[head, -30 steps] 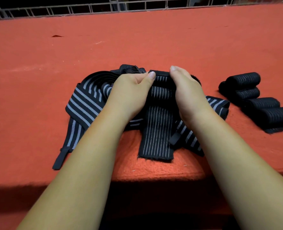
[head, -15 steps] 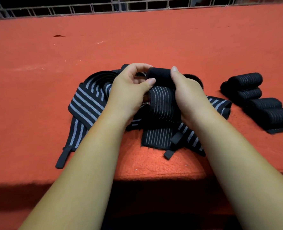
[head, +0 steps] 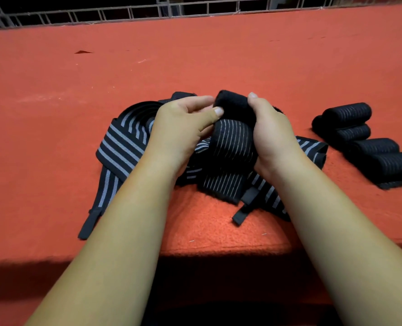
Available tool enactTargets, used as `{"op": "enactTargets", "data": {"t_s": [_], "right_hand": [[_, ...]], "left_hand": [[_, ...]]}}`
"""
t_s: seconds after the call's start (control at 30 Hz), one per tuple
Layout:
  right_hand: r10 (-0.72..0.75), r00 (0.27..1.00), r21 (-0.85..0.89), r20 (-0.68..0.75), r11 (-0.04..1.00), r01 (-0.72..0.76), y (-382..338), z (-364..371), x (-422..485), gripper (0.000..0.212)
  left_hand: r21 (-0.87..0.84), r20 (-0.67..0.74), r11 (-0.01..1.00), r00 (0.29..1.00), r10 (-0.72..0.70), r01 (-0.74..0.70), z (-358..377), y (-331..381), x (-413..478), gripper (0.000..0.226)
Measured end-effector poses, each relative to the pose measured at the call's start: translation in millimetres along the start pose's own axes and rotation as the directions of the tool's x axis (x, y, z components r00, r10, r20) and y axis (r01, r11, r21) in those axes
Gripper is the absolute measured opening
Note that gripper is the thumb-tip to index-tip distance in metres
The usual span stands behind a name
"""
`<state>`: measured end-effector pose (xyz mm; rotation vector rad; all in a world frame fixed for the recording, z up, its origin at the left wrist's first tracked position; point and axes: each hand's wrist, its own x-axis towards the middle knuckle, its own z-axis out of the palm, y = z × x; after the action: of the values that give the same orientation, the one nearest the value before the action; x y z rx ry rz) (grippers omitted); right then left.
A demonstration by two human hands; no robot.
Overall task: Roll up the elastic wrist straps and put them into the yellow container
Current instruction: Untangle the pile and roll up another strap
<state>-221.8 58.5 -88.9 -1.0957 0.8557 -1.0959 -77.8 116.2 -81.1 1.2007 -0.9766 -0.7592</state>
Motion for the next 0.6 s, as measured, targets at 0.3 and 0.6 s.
{"op": "enactTargets", "data": {"t_s": [0.3, 0.6], "right_hand": [[-0.167, 0.985, -0.202, -0.035, 0.967, 0.157, -4, 4, -4, 0.019], [-0.082, 0.997, -0.372, 0.011, 0.925, 0.080, 3, 6, -3, 0.068]], "left_hand": [[0.116, 0.011, 0.987, 0.993, -0.115, 0.113, 2, 12, 0, 0.067], [0.021, -0.060, 0.999, 0.997, -0.046, 0.048, 2, 10, -3, 0.029]]}}
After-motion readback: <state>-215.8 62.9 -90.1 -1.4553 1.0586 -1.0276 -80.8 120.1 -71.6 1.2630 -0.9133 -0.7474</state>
